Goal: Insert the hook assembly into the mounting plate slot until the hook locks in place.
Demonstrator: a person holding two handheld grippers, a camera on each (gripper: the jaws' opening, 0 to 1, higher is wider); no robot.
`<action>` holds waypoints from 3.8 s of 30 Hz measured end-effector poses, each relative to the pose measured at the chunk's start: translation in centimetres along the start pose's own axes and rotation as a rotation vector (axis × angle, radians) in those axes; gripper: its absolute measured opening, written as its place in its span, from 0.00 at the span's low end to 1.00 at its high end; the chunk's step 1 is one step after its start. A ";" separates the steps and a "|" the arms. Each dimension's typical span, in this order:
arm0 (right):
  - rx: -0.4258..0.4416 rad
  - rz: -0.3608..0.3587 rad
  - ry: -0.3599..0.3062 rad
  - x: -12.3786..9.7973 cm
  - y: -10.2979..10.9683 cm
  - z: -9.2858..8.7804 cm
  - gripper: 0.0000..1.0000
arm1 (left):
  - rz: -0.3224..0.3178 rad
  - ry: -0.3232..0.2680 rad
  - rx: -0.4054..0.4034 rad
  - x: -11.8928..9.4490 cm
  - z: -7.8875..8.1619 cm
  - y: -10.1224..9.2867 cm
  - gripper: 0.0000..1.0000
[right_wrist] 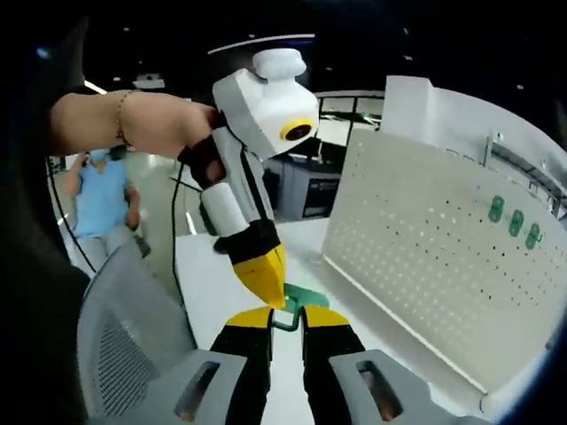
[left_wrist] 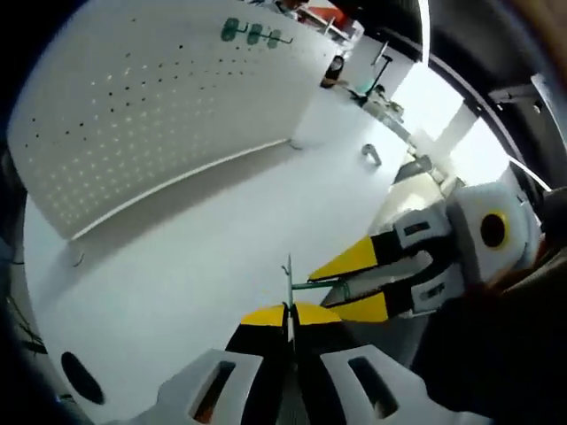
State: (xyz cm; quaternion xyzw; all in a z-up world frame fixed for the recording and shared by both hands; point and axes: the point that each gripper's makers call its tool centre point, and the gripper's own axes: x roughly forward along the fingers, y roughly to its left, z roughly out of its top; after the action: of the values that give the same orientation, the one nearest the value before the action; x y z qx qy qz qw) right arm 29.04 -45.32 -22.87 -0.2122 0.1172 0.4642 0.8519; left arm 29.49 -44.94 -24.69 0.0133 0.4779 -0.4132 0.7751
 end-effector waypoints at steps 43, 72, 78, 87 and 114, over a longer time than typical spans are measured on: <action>0.412 -0.197 0.010 -1.3 -7.4 -2.3 0.00 | 0.020 -0.332 0.098 -0.9 3.9 1.3 0.46; 0.709 -0.193 -0.214 -1.9 -7.8 3.5 0.00 | -0.032 -0.572 -0.039 -1.7 6.6 -0.2 0.21; 0.687 -0.166 -0.221 -1.6 -6.8 4.6 0.00 | -0.035 -0.577 -0.034 -1.5 6.7 -0.4 0.18; 0.683 -0.151 -0.236 -1.4 -6.2 5.4 0.00 | -0.051 -0.579 -0.025 -1.7 6.9 -0.5 0.11; 0.641 -0.112 -0.254 -2.4 -5.9 7.3 0.11 | 0.053 -0.602 0.004 -3.1 7.3 1.4 0.02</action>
State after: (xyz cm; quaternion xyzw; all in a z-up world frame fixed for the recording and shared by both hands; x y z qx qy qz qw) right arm 32.69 -46.53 -14.00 0.1194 0.1382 0.3791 0.9072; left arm 35.08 -45.09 -18.90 -0.0959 0.2252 -0.3792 0.8924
